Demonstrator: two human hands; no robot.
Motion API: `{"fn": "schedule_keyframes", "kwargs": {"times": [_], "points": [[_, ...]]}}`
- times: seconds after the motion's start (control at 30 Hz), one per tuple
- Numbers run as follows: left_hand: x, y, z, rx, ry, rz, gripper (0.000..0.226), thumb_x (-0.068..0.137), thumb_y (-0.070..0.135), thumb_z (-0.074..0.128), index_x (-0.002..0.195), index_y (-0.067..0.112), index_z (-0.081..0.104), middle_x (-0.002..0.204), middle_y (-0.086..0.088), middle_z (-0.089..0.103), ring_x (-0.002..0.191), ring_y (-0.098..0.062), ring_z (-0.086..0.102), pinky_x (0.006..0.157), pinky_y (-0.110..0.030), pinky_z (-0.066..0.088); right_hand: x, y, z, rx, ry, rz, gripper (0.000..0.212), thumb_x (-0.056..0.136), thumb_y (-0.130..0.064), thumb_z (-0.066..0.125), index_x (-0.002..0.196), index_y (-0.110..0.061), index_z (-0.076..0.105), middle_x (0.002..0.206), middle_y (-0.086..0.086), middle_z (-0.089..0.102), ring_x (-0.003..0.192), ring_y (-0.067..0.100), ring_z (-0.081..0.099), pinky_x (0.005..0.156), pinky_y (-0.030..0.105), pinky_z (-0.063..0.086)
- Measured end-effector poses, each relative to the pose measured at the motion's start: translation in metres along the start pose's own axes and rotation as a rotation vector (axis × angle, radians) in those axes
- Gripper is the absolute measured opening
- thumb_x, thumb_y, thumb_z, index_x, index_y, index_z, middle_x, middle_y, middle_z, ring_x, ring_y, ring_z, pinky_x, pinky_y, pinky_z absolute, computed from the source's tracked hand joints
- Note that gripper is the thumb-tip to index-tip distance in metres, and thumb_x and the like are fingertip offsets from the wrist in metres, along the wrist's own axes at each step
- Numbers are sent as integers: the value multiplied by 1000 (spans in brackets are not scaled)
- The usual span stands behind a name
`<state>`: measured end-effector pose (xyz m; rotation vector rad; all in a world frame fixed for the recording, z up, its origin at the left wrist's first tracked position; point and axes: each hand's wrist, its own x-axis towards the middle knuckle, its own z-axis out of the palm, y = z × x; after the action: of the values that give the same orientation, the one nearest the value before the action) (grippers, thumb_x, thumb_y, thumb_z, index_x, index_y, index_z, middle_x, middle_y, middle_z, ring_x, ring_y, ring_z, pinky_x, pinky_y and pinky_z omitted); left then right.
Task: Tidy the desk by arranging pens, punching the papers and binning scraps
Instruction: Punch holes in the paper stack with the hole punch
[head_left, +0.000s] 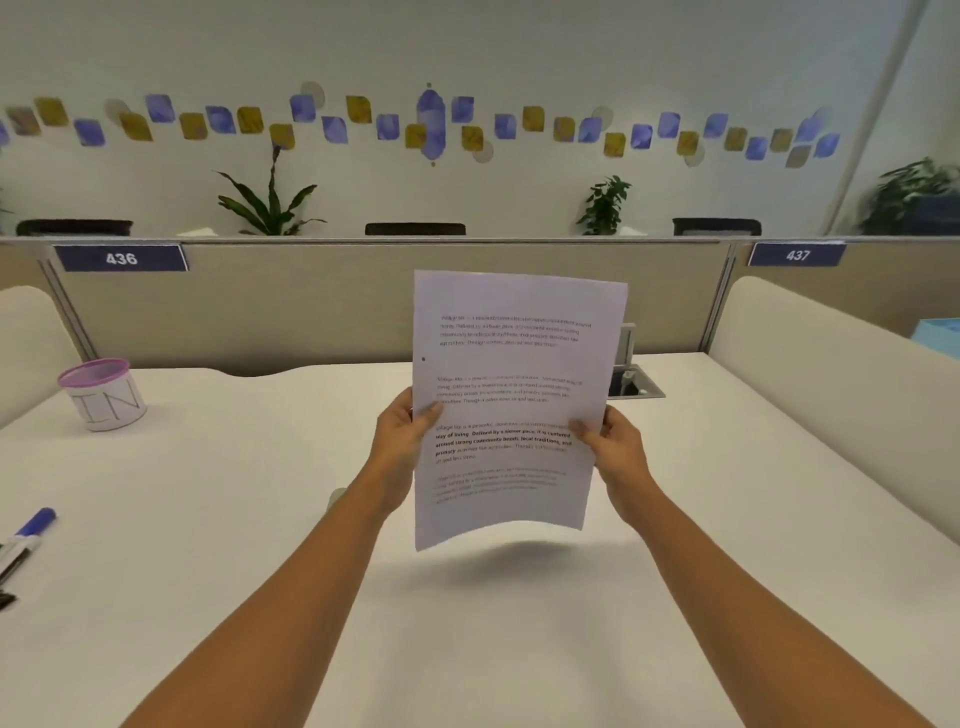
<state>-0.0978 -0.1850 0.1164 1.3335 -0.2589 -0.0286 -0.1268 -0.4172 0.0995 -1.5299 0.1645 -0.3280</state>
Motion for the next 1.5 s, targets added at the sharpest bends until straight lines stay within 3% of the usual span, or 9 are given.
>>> {"fn": "schedule_keyframes", "kwargs": {"times": [0.27,0.57,0.8,0.9,0.97,1.13,1.27,1.4,1.5], "points": [[-21,-19,4,64,13,-47,23,87,10,60,109,16,60,104,-8,70,94,-28,68,81,-44,57,-37,19,-6,-74,17,-21,24,88,-17,61,112,-12,58,110,12,66,93,27,65,79,40,57],[-23,-10,11,81,17,5,14,88,12,59,97,20,64,96,-2,71,84,-19,68,69,-29,55,-39,6,-8,-48,68,-61,23,88,-14,61,111,-14,60,106,10,66,93,33,63,84,45,55],[-36,-32,14,102,59,-95,14,91,16,54,100,16,65,98,-7,70,89,-27,66,78,-40,53,-55,50,-18,-198,50,88,30,89,-15,61,118,-8,59,114,10,66,107,31,60,97,46,48],[-33,-26,16,80,111,-63,14,91,16,54,100,15,66,86,1,71,74,-15,69,64,-26,54,-53,52,-23,-234,52,113,21,88,-18,61,108,-12,62,107,7,67,100,27,61,88,37,49],[-31,-22,18,28,142,-45,12,91,15,54,94,19,65,87,1,70,74,-13,68,65,-26,54,-50,50,-26,-225,80,111,13,87,-21,63,96,-11,63,95,6,67,91,25,59,75,29,46],[-29,-16,23,-118,194,-26,15,92,11,52,104,9,61,89,-4,68,75,-16,68,66,-27,57,-46,43,-34,61,168,141,11,81,-16,70,84,-10,61,83,4,64,78,20,60,67,22,52],[-29,-17,28,-196,227,-17,13,92,9,51,101,11,60,87,-2,69,75,-15,67,69,-26,58,-46,37,-29,417,228,150,25,80,-9,69,102,-9,58,96,6,65,82,17,64,56,16,55],[-30,-21,36,-331,239,-25,17,93,6,49,94,18,61,70,12,74,64,-2,70,57,-18,57,-48,32,-13,515,91,175,37,80,-5,66,115,-15,56,102,0,68,90,17,64,58,20,57],[-34,-24,41,-380,211,-22,19,93,4,49,94,18,61,74,12,75,68,-3,71,59,-19,58,-51,32,0,521,3,142,42,80,-1,65,118,-17,55,110,1,67,99,19,64,69,26,60]]}}
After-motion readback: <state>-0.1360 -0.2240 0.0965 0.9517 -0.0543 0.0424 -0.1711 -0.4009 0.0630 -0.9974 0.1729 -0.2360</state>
